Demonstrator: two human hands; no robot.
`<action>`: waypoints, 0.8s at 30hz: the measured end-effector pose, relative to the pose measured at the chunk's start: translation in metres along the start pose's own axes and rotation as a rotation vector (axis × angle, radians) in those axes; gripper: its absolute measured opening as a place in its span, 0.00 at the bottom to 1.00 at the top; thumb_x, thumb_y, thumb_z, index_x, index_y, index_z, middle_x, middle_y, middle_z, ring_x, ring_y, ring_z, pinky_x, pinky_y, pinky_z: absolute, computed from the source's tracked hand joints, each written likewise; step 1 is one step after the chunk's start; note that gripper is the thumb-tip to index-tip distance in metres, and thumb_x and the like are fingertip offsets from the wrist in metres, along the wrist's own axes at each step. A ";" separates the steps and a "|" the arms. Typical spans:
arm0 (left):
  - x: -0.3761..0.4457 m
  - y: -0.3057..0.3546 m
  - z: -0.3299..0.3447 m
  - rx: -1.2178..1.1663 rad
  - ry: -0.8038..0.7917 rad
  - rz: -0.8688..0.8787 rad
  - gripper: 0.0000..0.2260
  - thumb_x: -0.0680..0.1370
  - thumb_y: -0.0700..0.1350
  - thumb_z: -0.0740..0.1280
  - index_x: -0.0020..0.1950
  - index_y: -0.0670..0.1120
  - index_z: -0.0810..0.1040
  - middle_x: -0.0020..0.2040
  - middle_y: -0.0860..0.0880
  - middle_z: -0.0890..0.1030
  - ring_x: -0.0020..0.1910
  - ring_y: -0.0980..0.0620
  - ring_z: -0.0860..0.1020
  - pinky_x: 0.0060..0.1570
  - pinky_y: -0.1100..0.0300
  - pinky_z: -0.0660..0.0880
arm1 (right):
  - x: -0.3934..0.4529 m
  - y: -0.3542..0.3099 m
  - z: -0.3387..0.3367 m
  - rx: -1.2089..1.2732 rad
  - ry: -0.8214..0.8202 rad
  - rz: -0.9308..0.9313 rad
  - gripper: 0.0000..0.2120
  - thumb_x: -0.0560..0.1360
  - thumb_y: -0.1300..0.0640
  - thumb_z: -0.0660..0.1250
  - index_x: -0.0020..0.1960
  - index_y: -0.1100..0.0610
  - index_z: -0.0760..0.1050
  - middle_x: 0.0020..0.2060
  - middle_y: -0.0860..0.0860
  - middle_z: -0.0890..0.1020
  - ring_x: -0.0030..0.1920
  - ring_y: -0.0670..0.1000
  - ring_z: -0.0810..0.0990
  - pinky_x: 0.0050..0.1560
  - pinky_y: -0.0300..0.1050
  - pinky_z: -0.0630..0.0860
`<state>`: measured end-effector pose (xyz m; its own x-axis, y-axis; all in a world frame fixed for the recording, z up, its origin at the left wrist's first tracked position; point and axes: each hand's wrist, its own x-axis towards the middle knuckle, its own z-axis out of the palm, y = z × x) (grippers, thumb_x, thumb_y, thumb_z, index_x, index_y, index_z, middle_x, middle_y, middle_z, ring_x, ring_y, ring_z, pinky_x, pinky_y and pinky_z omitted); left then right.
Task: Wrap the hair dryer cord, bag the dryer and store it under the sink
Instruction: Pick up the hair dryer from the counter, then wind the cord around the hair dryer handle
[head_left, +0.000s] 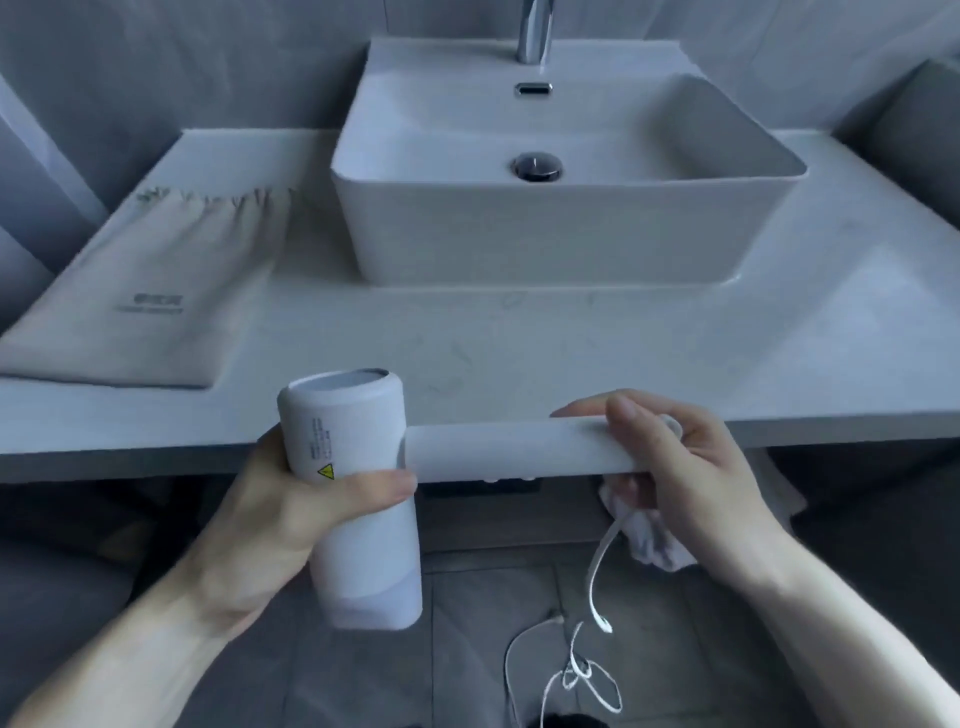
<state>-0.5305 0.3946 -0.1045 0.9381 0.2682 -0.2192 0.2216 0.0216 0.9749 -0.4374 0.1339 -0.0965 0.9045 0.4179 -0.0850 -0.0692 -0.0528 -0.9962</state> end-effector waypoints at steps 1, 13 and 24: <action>-0.002 -0.016 0.002 -0.001 -0.001 0.010 0.23 0.56 0.51 0.81 0.45 0.41 0.84 0.43 0.35 0.85 0.42 0.44 0.86 0.45 0.45 0.80 | -0.004 0.014 -0.001 -0.008 -0.004 -0.032 0.21 0.75 0.43 0.65 0.48 0.58 0.88 0.20 0.46 0.72 0.17 0.42 0.70 0.23 0.30 0.67; -0.119 -0.050 -0.012 -0.235 0.071 0.011 0.19 0.55 0.50 0.79 0.44 0.45 0.87 0.41 0.42 0.85 0.37 0.45 0.83 0.38 0.53 0.81 | -0.115 0.064 0.010 0.214 0.053 -0.125 0.18 0.77 0.39 0.72 0.51 0.53 0.88 0.28 0.48 0.69 0.37 0.60 0.58 0.39 0.51 0.51; -0.182 -0.012 -0.008 -0.339 0.156 0.116 0.17 0.62 0.46 0.77 0.49 0.45 0.83 0.43 0.41 0.83 0.37 0.43 0.81 0.36 0.52 0.81 | -0.161 0.060 0.032 -0.185 0.283 -0.280 0.19 0.86 0.47 0.61 0.43 0.51 0.84 0.33 0.56 0.66 0.36 0.55 0.65 0.40 0.53 0.64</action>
<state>-0.7060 0.3535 -0.0758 0.8944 0.4300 -0.1234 -0.0086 0.2924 0.9562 -0.6001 0.0923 -0.1430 0.9590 0.1761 0.2218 0.2482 -0.1455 -0.9577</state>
